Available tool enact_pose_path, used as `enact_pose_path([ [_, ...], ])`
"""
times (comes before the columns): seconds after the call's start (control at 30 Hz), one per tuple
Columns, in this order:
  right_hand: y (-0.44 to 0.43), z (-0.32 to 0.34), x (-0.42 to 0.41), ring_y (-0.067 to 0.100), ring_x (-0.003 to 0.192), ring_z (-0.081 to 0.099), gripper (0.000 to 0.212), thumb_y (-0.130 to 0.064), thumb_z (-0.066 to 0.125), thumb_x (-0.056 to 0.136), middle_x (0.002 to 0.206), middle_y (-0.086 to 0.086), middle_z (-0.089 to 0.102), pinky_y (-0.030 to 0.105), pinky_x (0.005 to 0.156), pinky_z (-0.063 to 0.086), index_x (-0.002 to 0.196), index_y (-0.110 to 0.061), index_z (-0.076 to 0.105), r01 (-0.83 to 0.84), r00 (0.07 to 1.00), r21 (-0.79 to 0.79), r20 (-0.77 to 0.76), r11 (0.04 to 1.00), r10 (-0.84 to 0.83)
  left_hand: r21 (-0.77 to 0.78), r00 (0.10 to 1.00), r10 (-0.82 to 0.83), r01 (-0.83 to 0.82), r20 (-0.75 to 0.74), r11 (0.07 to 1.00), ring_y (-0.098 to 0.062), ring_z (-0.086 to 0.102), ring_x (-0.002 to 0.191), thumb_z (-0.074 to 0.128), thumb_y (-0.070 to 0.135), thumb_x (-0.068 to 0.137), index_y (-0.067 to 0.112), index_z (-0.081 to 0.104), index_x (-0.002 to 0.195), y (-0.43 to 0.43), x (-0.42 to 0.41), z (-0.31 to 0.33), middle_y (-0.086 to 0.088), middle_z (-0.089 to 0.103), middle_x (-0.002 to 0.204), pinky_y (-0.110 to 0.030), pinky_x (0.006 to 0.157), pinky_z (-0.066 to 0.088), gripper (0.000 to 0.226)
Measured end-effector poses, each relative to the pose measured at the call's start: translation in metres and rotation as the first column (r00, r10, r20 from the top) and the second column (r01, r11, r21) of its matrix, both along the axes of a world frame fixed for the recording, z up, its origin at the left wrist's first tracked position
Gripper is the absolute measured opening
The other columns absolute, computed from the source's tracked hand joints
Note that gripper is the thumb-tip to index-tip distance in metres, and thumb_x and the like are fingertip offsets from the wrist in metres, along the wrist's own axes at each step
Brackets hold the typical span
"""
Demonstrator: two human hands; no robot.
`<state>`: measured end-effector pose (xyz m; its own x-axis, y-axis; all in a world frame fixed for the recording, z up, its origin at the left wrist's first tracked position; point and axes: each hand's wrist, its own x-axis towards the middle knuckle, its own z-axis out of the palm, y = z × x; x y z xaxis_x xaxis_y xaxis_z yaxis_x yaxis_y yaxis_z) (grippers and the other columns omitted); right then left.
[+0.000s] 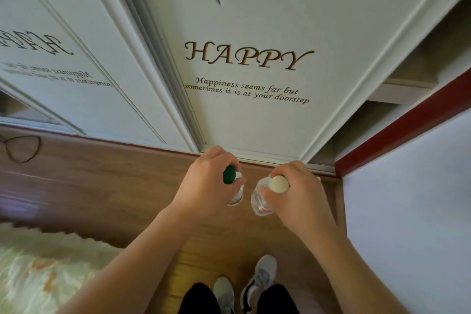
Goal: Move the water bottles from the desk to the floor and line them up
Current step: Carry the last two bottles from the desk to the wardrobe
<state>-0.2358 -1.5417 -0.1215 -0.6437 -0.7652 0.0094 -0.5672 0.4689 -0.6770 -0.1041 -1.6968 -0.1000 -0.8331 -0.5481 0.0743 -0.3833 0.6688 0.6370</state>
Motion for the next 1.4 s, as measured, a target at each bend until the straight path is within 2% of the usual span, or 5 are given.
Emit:
enact_pose_path([
  [0.3,-0.044,-0.136,-0.037,-0.002,0.083,0.054,0.026,-0.044,0.067,0.076,0.094,-0.02,0.054,0.017,0.067,0.045,0.097,-0.034,0.057,0.004,0.999,-0.003,0.045,1.0,-0.004,-0.003,0.999,-0.044,0.044,0.0,0.999,-0.004,0.055,0.077,0.079,0.022,0.078,0.022,0.063,0.088,-0.056,-0.041,-0.131,0.013,0.055,0.089,-0.018,0.066,0.047,0.019],
  [0.43,-0.066,-0.227,-0.041,-0.003,0.084,0.052,0.023,-0.043,0.063,0.076,0.095,-0.016,0.054,0.014,0.065,0.04,0.095,-0.032,0.056,0.035,0.999,0.013,0.041,0.999,-0.036,-0.03,0.996,-0.089,0.089,0.004,0.996,-0.005,0.054,0.075,0.08,0.021,0.077,0.019,0.065,0.088,-0.078,-0.053,-0.225,0.011,0.056,0.088,-0.018,0.064,0.047,0.019],
  [0.6,-0.089,-0.357,-0.05,0.002,0.079,0.051,0.022,-0.034,0.069,0.074,0.092,-0.012,0.054,0.016,0.064,0.038,0.093,-0.025,0.061,0.095,0.995,0.025,0.025,0.995,-0.095,-0.086,0.983,-0.184,0.184,0.005,0.979,-0.013,0.055,0.073,0.078,0.019,0.078,0.012,0.066,0.087,-0.102,-0.07,-0.357,0.003,0.058,0.087,-0.032,0.061,0.052,0.017],
  [0.93,-0.129,-0.575,-0.086,0.004,0.073,0.045,0.022,-0.031,0.073,0.076,0.092,-0.013,0.048,0.012,0.058,0.029,0.093,-0.024,0.062,0.201,0.976,0.047,-0.093,0.978,-0.196,-0.114,0.964,-0.265,0.261,-0.023,0.958,-0.013,0.053,0.075,0.077,0.017,0.079,0.013,0.066,0.089,-0.126,-0.115,-0.576,0.004,0.056,0.087,-0.029,0.064,0.05,0.016],
  [1.4,-0.157,-0.69,-0.122,0.009,0.077,0.049,0.028,-0.033,0.076,0.079,0.091,-0.011,0.045,0.021,0.058,0.035,0.097,-0.022,0.058,0.274,0.959,0.098,-0.105,0.957,-0.264,-0.085,0.965,-0.261,0.263,0.035,0.961,-0.012,0.054,0.08,0.079,0.024,0.079,0.017,0.064,0.091,-0.153,-0.151,-0.696,0.005,0.056,0.091,-0.028,0.07,0.051,0.02],
])
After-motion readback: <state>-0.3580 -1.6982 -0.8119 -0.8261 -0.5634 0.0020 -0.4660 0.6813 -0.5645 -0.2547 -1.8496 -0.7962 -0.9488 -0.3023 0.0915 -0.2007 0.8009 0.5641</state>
